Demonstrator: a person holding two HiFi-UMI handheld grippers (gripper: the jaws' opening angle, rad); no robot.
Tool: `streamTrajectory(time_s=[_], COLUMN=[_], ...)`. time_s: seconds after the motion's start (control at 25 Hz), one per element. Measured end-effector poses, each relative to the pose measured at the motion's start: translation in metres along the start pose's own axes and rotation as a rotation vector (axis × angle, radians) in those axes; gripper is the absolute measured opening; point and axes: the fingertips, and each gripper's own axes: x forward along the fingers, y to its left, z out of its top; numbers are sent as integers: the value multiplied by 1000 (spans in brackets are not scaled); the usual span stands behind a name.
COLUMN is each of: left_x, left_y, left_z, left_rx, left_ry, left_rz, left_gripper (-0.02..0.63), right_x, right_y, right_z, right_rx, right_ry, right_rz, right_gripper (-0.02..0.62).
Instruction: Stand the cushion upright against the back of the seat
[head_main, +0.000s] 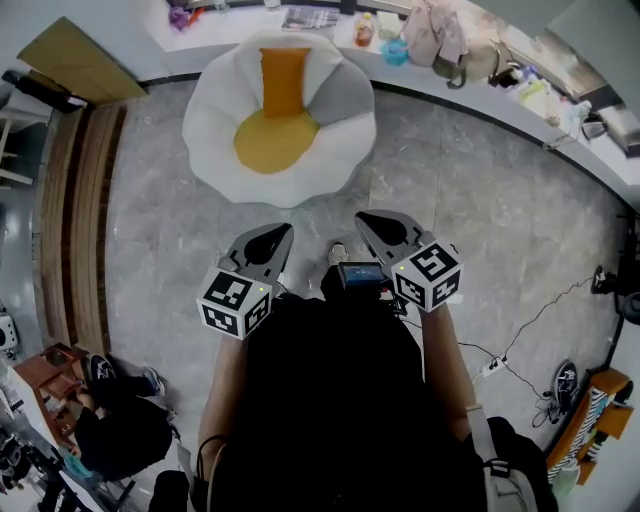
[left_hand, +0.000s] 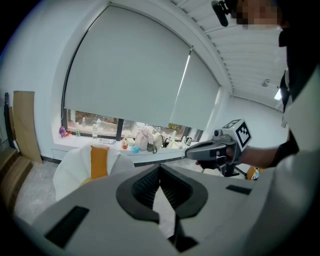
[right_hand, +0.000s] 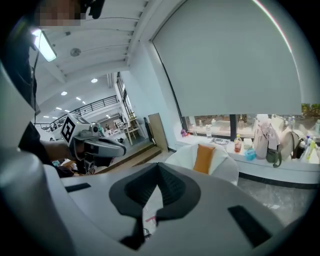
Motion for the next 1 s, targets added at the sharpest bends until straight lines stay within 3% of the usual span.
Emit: streamTrajectory(time_s=[1.0], left_x=[33], left_y=[-42], left_z=[-6], left_rx=[-13], left_ry=[38], left_rz=[7], left_gripper=[12], right_x=[-27], right_y=[-26], right_z=[-8], right_rx=[0], right_ry=[-19], right_rz=[72], right_gripper=[17])
